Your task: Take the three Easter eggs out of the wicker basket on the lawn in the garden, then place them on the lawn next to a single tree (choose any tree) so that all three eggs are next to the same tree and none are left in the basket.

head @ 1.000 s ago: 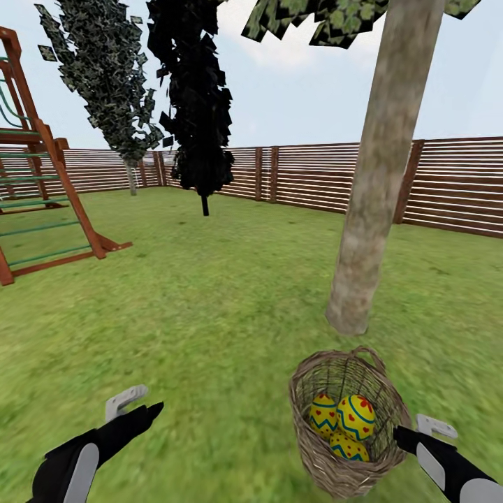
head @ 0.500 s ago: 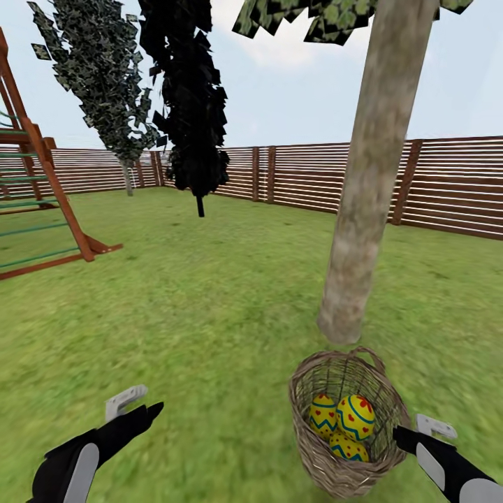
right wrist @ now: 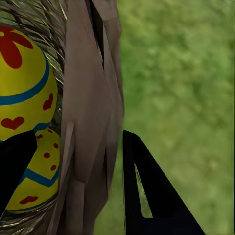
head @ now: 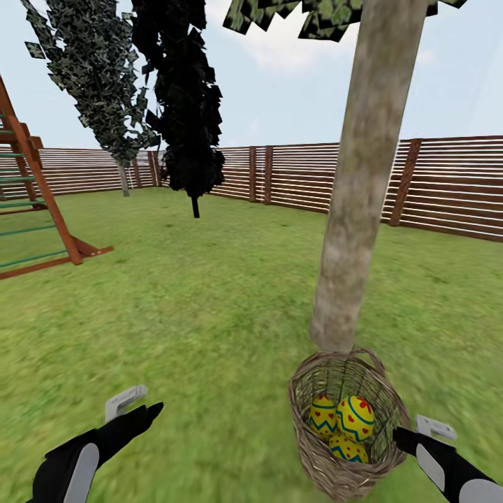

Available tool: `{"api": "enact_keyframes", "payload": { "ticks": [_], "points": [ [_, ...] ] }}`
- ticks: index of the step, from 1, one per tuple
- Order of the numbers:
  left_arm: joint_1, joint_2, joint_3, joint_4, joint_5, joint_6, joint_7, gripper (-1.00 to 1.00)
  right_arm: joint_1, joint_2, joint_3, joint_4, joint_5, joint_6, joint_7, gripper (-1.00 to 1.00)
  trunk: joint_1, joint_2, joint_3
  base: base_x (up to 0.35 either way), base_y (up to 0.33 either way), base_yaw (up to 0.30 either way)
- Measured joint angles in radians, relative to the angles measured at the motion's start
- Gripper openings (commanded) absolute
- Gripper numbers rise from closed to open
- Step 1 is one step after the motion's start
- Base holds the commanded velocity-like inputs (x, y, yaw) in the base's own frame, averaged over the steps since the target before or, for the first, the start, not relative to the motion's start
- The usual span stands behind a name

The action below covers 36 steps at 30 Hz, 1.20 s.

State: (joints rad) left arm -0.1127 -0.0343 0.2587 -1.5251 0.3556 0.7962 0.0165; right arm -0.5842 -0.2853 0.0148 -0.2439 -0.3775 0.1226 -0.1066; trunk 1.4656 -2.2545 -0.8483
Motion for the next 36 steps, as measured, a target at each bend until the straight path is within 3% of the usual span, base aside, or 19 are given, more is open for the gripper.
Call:
{"api": "enact_keyframes", "payload": {
  "ticks": [9,16,32,36],
  "points": [
    [0.0,0.002,0.001,0.0,-0.001,0.0,-0.005,1.0,0.0,0.0,0.0,0.007,0.0,0.001,0.002,-1.0,0.0,0.0,0.0,0.251,-0.126,0.0],
    [0.0,0.001,0.007,-0.017,0.003,-0.001,-0.004,1.0,0.0,0.0,0.0,0.007,0.0,0.001,0.002,-1.0,0.0,0.0,0.0,0.034,-0.004,0.0],
    [0.0,0.0,0.009,-0.025,0.003,-0.001,0.001,1.0,0.0,0.0,0.0,0.007,-0.001,0.0,0.003,-1.0,0.062,-0.112,-0.05,0.0,0.0,0.0],
    [0.0,0.0,0.009,-0.025,0.003,-0.001,0.002,1.0,-0.002,-0.019,-0.002,0.008,-0.022,0.016,0.027,-1.0,0.077,-0.14,-0.062,0.0,0.0,0.0]
  ]
}}
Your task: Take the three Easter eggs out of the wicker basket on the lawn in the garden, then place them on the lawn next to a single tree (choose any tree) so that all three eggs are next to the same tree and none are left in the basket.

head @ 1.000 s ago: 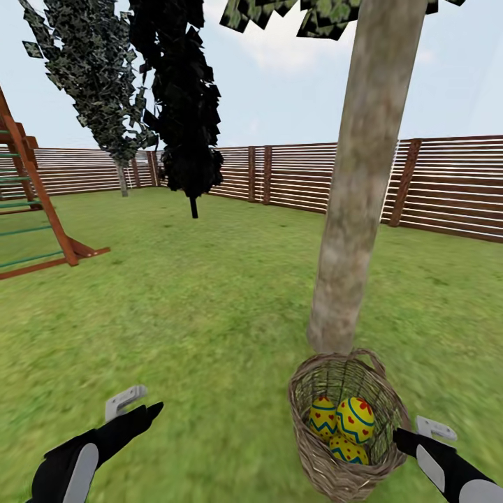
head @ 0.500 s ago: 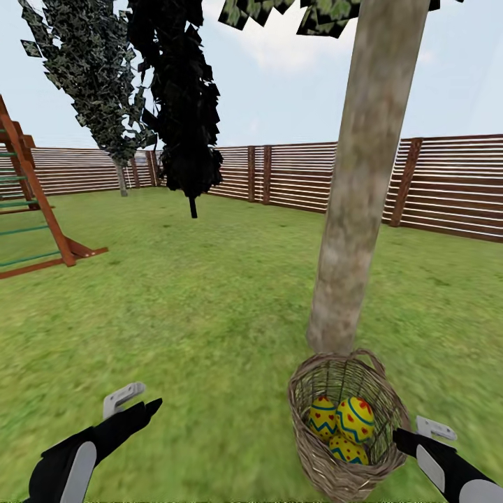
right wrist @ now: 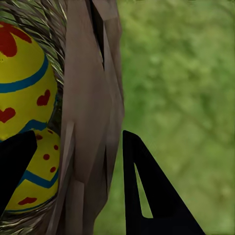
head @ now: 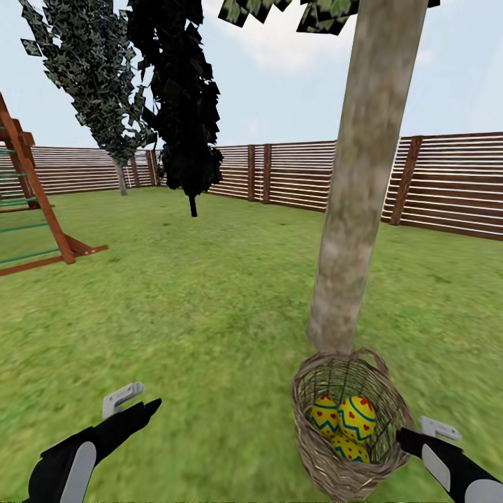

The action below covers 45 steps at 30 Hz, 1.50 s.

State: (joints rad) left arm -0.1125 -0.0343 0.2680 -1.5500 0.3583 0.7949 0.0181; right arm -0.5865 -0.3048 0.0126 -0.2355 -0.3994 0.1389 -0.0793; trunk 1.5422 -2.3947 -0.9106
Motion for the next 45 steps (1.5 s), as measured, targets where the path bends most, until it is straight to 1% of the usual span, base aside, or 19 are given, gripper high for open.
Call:
{"api": "enact_keyframes", "payload": {
  "ticks": [3,10,12,15,18,28,29,30,32,35,41,45],
  "points": [
    [0.0,0.0,0.0,0.0,0.0,0.0,0.0,1.0,0.0,-0.017,0.003,-0.001,0.005,-0.003,0.041,-1.0,0.012,-0.021,-0.009,0.0,0.0,0.0],
    [0.0,0.0,0.0,0.002,0.001,0.0,-0.004,1.0,0.0,-0.017,0.004,-0.001,0.005,-0.003,0.042,-1.0,0.012,-0.021,-0.01,0.0,0.0,0.0],
    [0.0,0.0,0.0,0.002,0.001,0.0,-0.005,1.0,0.0,-0.006,0.004,-0.001,0.003,-0.003,0.018,-1.0,0.004,-0.008,-0.003,0.0,0.0,0.0],
    [0.0,0.0,0.0,0.004,0.001,0.0,-0.006,1.0,0.0,-0.006,0.003,-0.001,0.003,-0.003,0.017,-1.0,0.004,-0.007,-0.003,0.0,0.0,0.0],
    [0.0,0.0,0.0,0.005,0.001,0.0,-0.006,1.0,0.0,0.011,0.013,-0.001,-0.003,-0.009,-0.021,-1.0,-0.007,0.014,0.006,0.0,0.0,0.0],
    [0.0,0.0,0.0,0.005,-0.001,0.0,-0.003,1.0,0.0,0.01,0.011,0.0,-0.002,-0.007,-0.022,-1.0,-0.008,0.014,0.006,0.0,0.0,0.0],
    [0.0,0.0,0.0,0.005,-0.001,0.0,-0.003,1.0,0.0,0.01,0.011,0.0,-0.002,-0.007,-0.022,1.0,-0.008,0.014,0.006,0.0,0.0,0.0],
    [0.0,0.0,0.0,0.005,-0.002,0.0,-0.003,1.0,0.002,0.022,0.003,-0.002,0.022,-0.016,-0.022,1.0,-0.007,0.014,0.006,0.0,0.0,0.0],
    [0.0,0.0,0.0,0.005,-0.003,0.0,-0.002,1.0,0.002,0.023,0.002,-0.002,0.024,-0.016,-0.022,1.0,-0.007,0.014,0.006,0.0,0.0,0.0],
    [0.0,0.0,0.0,0.005,-0.003,0.0,-0.001,1.0,0.002,0.023,0.002,-0.002,0.04,-0.016,-0.022,1.0,-0.007,0.014,0.006,0.0,0.0,0.0],
    [0.0,0.0,0.001,0.006,-0.003,0.0,-0.001,1.0,0.002,0.023,0.002,-0.003,0.043,-0.016,-0.022,1.0,-0.007,0.014,0.006,0.0,0.0,0.0],
    [0.0,0.0,0.0,0.008,-0.001,0.0,-0.001,1.0,0.002,0.023,0.002,-0.002,0.043,-0.016,-0.022,1.0,-0.022,0.042,0.018,0.0,0.0,0.0]
  ]
}}
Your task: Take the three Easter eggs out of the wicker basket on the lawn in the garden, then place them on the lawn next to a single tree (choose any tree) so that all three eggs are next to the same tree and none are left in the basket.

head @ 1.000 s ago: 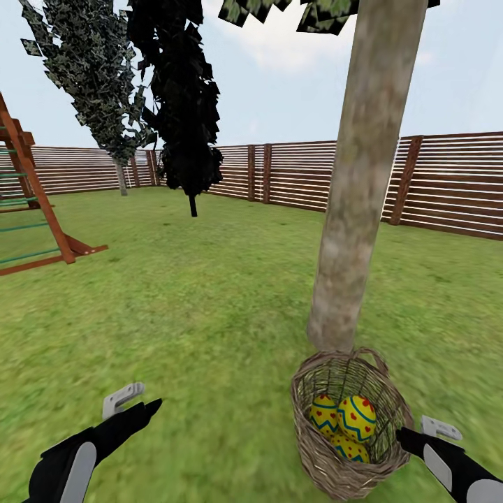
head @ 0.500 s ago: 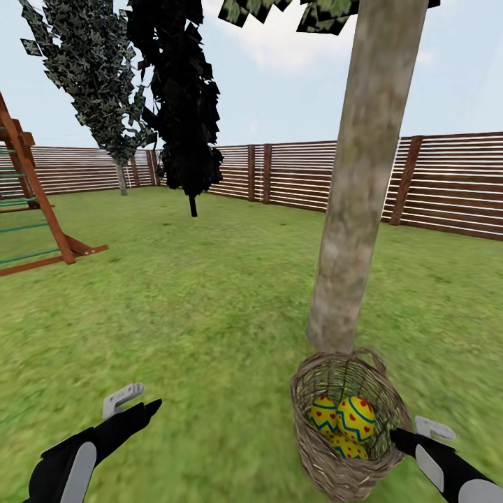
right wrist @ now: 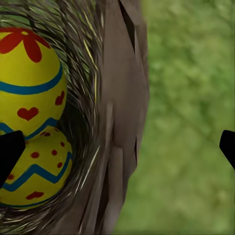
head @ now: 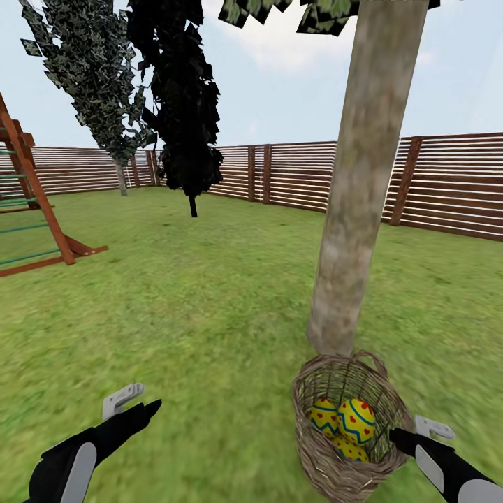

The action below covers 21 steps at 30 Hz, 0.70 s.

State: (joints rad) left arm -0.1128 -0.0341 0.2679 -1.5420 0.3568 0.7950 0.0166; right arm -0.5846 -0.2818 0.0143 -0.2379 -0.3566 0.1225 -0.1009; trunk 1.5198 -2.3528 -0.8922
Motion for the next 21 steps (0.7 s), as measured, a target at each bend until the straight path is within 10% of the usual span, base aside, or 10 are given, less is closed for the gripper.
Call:
{"api": "enact_keyframes", "payload": {
  "ticks": [15,21],
  "points": [
    [0.0,0.001,0.0,0.01,0.0,0.0,-0.001,1.0,0.0,-0.001,0.002,-0.018,-0.001,0.012,0.008,1.0,-0.058,0.105,0.047,0.0,0.0,0.0],
    [0.0,0.0,-0.003,0.029,-0.003,-0.007,0.0,1.0,0.0,-0.003,-0.001,-0.154,0.002,0.149,0.009,1.0,-0.081,0.147,0.066,0.0,0.0,0.0]
  ]
}}
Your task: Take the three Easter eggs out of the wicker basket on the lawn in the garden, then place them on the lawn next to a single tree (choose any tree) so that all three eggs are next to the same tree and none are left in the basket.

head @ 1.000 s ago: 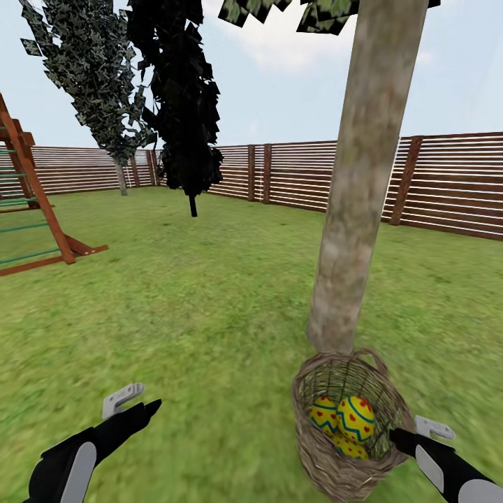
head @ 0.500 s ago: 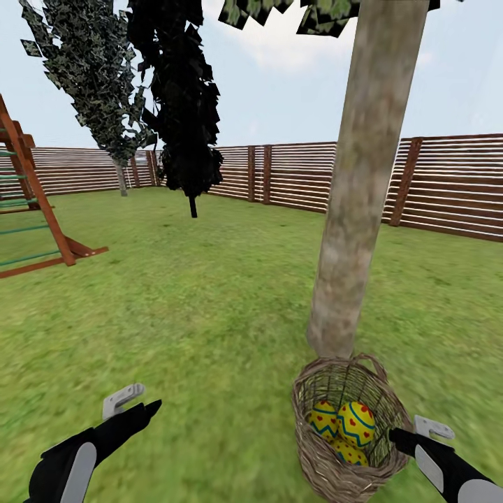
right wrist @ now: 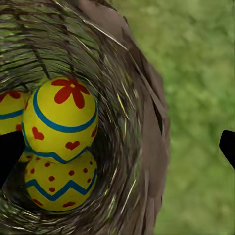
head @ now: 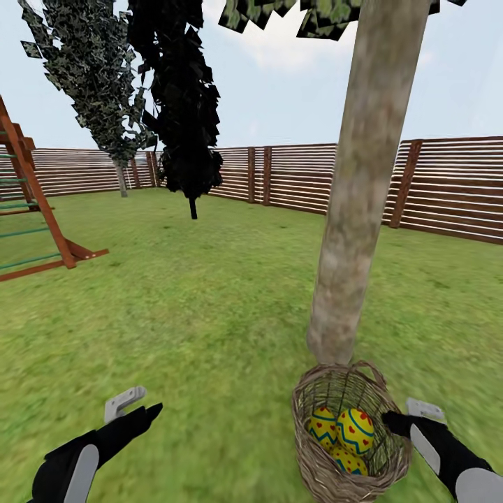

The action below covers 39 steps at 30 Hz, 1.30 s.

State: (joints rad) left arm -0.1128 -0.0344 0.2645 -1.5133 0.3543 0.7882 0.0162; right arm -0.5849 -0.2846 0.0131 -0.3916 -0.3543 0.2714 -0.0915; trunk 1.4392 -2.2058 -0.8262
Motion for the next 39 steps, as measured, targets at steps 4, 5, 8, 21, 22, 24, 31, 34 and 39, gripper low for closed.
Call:
{"api": "enact_keyframes", "payload": {
  "ticks": [4,5,8,21,22,24,31,34,39],
  "points": [
    [0.0,0.0,-0.003,0.034,-0.001,-0.048,0.0,1.0,0.001,-0.003,-0.005,-0.175,-0.002,0.178,0.0,1.0,-0.004,0.007,0.003,0.0,0.0,0.0],
    [0.0,0.0,-0.003,0.035,-0.001,-0.052,0.0,1.0,0.001,-0.003,-0.008,-0.199,-0.004,0.207,-0.001,1.0,-0.004,0.007,0.003,0.0,0.0,0.0],
    [0.0,0.0,-0.004,0.038,-0.001,-0.058,0.0,1.0,0.001,-0.001,-0.062,-0.289,-0.008,0.348,0.0,1.0,-0.004,0.007,0.003,0.0,0.0,0.0],
    [0.0,0.0,-0.024,0.039,0.0,-0.059,-0.004,1.0,0.001,0.061,-0.16,-0.43,-0.012,0.57,-0.01,1.0,-0.004,0.007,0.003,0.0,0.0,0.0],
    [0.0,0.0,-0.024,0.039,-0.001,-0.059,-0.003,1.0,0.001,0.077,-0.161,-0.432,-0.011,0.564,-0.011,1.0,-0.004,0.007,0.003,0.0,0.0,0.0],
    [0.0,0.0,-0.025,0.039,-0.001,-0.059,-0.003,1.0,0.001,0.097,-0.161,-0.434,-0.009,0.555,-0.012,1.0,-0.004,0.007,0.003,0.0,0.0,0.0],
    [0.0,0.0,-0.027,0.038,-0.001,-0.059,-0.006,1.0,0.002,0.12,-0.16,-0.43,-0.002,0.544,-0.014,1.0,-0.004,0.007,0.004,0.0,0.138,-0.097],
    [0.0,0.0,-0.028,0.038,-0.001,-0.059,-0.006,1.0,0.003,0.12,-0.159,-0.43,-0.002,0.543,-0.014,1.0,-0.004,0.007,0.005,0.0,0.305,-0.232],
    [0.0,-0.001,-0.029,0.039,0.0,-0.059,-0.006,1.0,0.002,0.119,-0.16,-0.43,-0.002,0.543,-0.013,1.0,-0.004,0.007,0.008,0.0,0.201,-0.25]
  ]
}}
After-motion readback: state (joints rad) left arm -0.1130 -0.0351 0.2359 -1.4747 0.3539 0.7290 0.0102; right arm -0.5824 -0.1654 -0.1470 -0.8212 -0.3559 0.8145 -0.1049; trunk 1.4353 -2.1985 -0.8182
